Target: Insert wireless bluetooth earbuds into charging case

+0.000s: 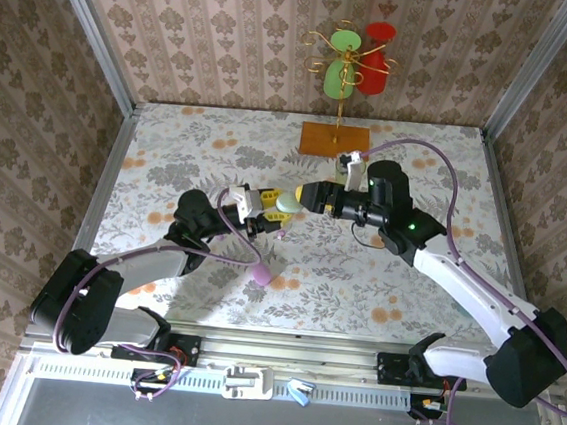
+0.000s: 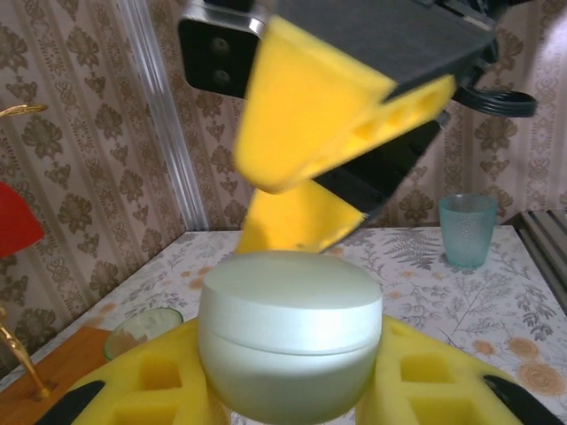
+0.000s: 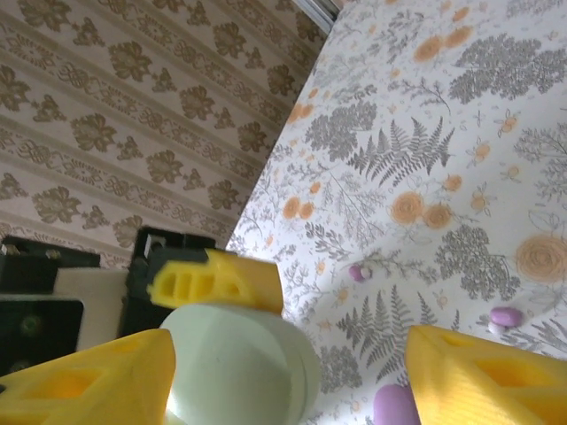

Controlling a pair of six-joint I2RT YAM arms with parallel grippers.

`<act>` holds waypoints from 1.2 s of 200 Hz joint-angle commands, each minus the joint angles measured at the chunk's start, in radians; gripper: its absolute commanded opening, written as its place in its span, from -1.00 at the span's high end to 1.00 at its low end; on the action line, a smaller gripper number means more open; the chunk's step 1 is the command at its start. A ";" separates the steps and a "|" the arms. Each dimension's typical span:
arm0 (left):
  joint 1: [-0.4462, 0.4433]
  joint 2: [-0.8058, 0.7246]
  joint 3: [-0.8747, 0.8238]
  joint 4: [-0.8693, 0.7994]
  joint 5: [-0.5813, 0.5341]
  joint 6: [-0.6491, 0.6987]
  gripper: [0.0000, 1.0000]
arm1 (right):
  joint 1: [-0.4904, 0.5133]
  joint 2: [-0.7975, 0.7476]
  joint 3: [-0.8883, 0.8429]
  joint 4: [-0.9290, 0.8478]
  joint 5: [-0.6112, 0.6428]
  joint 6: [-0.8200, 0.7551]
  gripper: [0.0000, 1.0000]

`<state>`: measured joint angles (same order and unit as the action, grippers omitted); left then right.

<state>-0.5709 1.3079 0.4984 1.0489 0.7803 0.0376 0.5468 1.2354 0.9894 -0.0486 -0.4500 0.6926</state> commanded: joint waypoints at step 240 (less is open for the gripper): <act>-0.018 -0.022 0.005 0.099 -0.177 -0.049 -0.07 | -0.026 0.249 -0.237 1.024 -0.220 0.761 0.66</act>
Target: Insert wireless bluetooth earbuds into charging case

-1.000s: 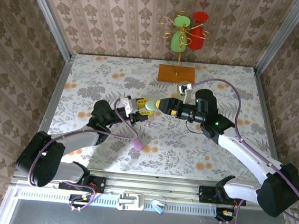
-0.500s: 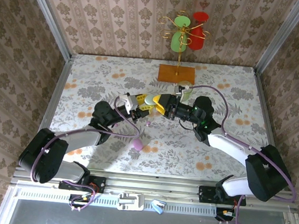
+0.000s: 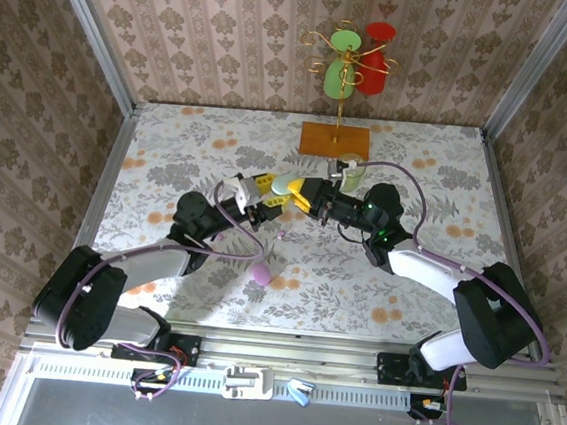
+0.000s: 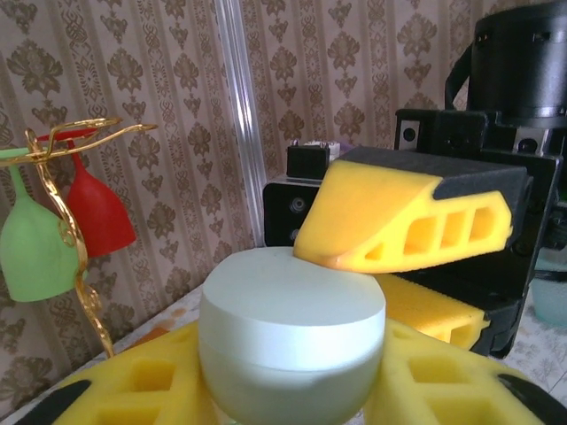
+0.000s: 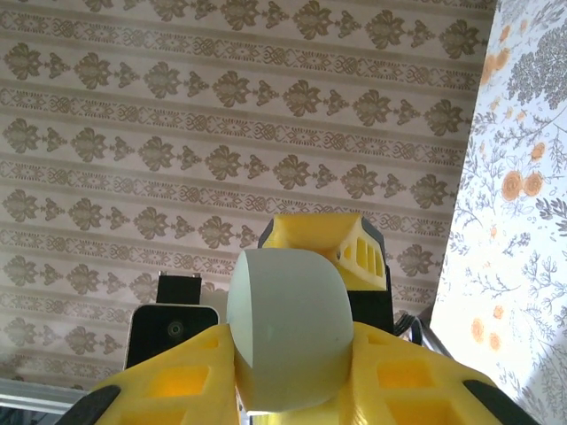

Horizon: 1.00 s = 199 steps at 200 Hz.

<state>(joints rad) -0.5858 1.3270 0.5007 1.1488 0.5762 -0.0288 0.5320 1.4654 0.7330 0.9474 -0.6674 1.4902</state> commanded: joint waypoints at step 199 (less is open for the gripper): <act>-0.082 -0.184 -0.003 -0.702 -0.093 0.333 -1.00 | -0.237 0.150 -0.066 -0.689 0.680 -0.490 0.57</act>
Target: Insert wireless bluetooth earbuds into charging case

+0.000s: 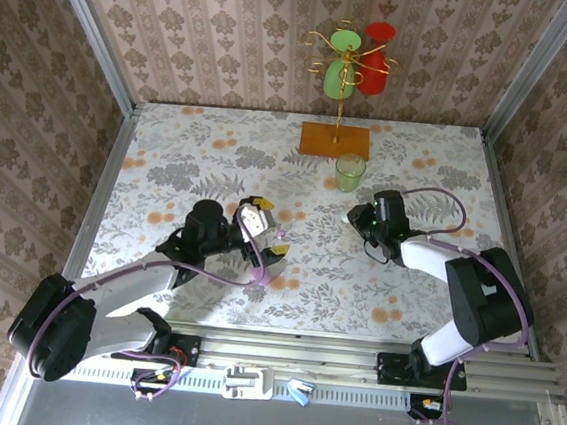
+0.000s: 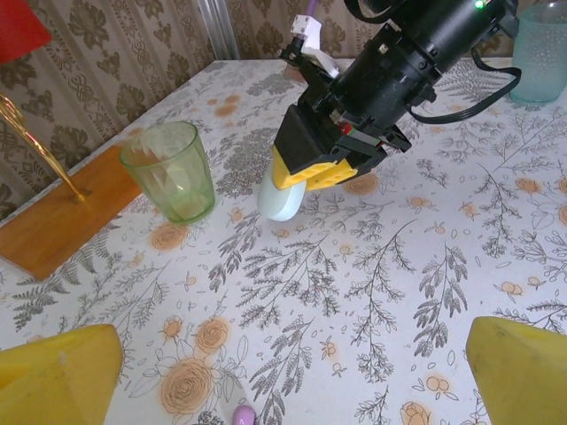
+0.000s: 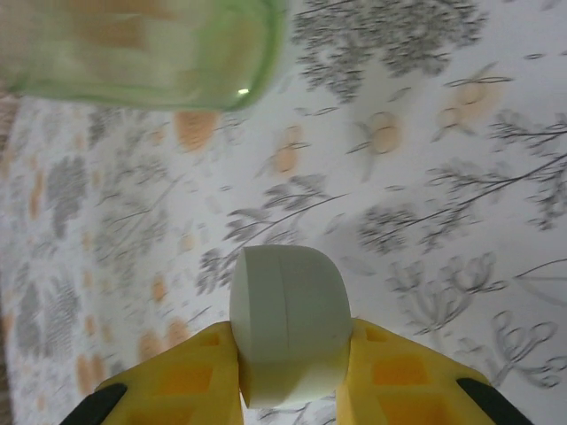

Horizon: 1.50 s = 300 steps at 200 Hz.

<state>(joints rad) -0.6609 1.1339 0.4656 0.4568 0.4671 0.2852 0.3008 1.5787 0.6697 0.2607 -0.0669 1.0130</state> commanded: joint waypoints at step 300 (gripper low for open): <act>0.277 -0.046 -0.011 0.038 -0.453 -0.385 -1.00 | 0.850 0.089 0.138 -0.019 0.277 -0.848 -0.84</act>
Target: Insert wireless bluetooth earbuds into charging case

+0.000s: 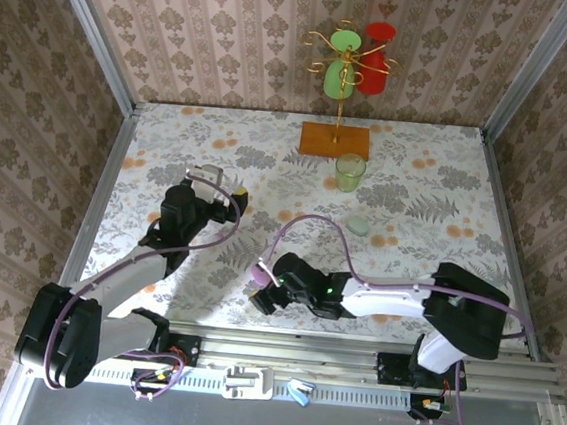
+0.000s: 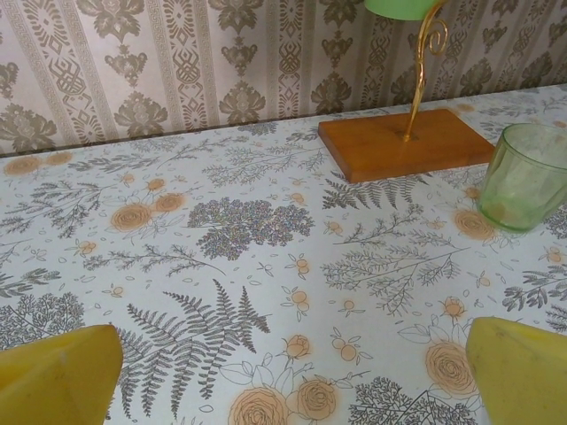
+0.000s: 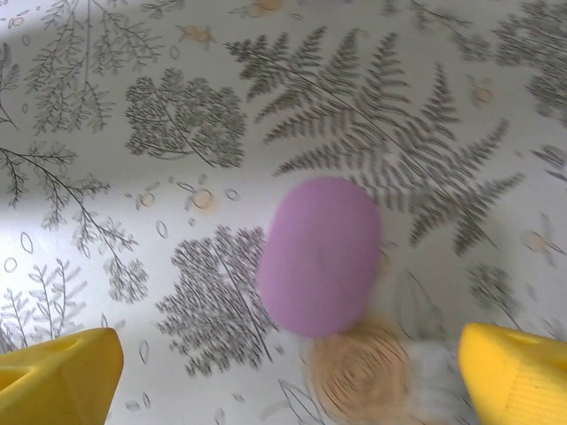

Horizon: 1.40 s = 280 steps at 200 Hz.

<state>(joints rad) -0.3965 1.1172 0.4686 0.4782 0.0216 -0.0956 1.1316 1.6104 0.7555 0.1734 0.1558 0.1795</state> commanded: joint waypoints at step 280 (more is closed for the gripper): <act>-0.004 0.006 -0.059 0.198 0.188 0.052 -1.00 | -0.230 -0.144 -0.056 -0.060 -0.246 -0.139 0.26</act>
<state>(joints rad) -0.3855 1.0966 0.4305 0.5709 0.1173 -0.0818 0.9619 1.5719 0.7296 0.1654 0.0151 0.0887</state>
